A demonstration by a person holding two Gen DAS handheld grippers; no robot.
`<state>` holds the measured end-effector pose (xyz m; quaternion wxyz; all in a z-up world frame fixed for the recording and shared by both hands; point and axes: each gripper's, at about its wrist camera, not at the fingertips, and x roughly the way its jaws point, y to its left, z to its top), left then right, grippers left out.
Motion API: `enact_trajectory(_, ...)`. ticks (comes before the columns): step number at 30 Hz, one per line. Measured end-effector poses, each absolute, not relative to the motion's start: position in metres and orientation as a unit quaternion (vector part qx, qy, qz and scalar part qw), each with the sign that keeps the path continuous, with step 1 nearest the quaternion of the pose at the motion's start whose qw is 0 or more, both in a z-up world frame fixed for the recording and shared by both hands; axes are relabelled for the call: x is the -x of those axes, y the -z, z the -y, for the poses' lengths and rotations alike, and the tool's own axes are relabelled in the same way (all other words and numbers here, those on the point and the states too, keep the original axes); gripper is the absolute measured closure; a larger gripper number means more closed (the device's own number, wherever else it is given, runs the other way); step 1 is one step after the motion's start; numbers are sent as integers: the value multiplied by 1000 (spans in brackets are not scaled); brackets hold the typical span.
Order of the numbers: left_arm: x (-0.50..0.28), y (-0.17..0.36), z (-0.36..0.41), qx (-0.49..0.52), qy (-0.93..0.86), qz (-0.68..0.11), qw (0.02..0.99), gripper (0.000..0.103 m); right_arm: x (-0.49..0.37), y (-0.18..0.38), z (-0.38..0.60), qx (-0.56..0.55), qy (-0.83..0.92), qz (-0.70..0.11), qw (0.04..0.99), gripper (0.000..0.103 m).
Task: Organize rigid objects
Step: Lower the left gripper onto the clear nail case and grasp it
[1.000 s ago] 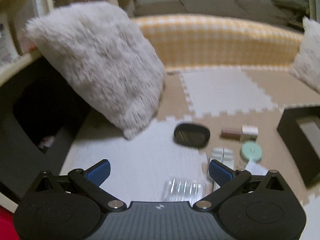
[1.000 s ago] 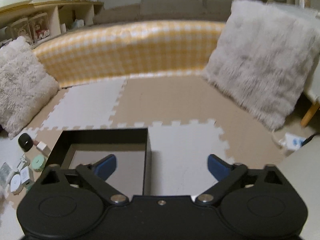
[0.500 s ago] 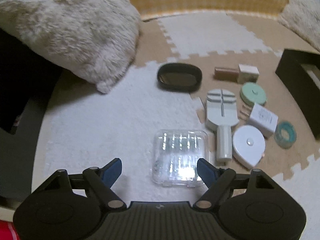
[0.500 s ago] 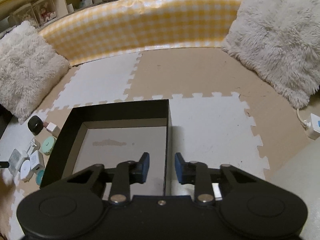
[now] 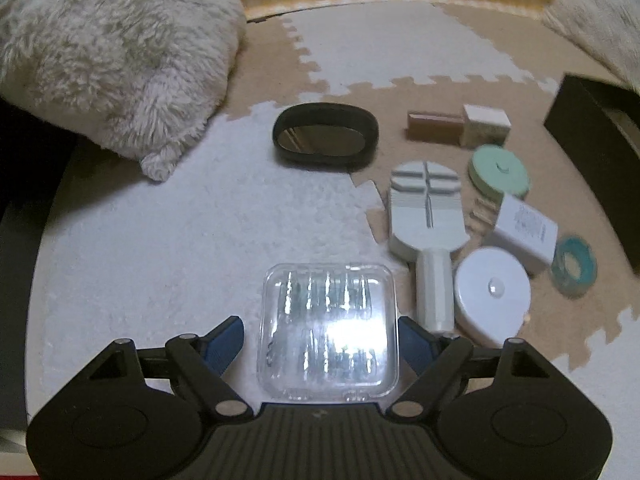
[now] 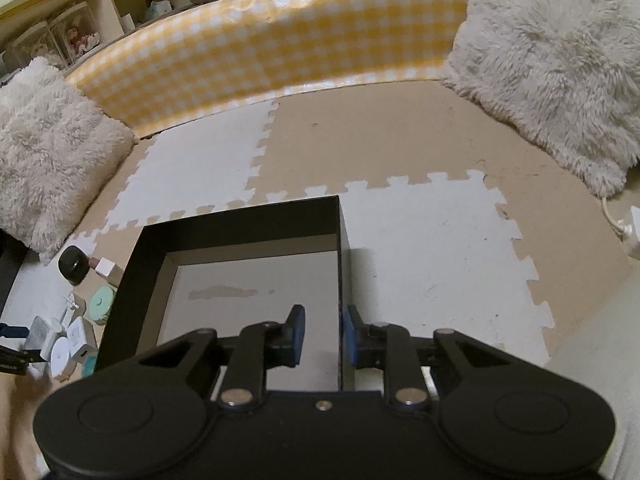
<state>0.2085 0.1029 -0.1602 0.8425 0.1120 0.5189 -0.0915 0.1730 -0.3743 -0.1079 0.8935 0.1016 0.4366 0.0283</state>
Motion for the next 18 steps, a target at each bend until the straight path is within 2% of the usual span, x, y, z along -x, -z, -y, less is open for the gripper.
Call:
enact_trajectory(3, -211, 159, -107, -85, 85, -520, 846, 30, -174, 108, 374, -101, -24, -438, 893, 84)
enact_trajectory(10, -212, 156, -111, -29, 49, -523, 851, 30, -176, 106, 377, -110, -19, -438, 892, 88)
enact_trajectory(18, -205, 131, -115, 24, -5, -495, 868, 30, -177, 109, 379, -109, -9, -445, 889, 98)
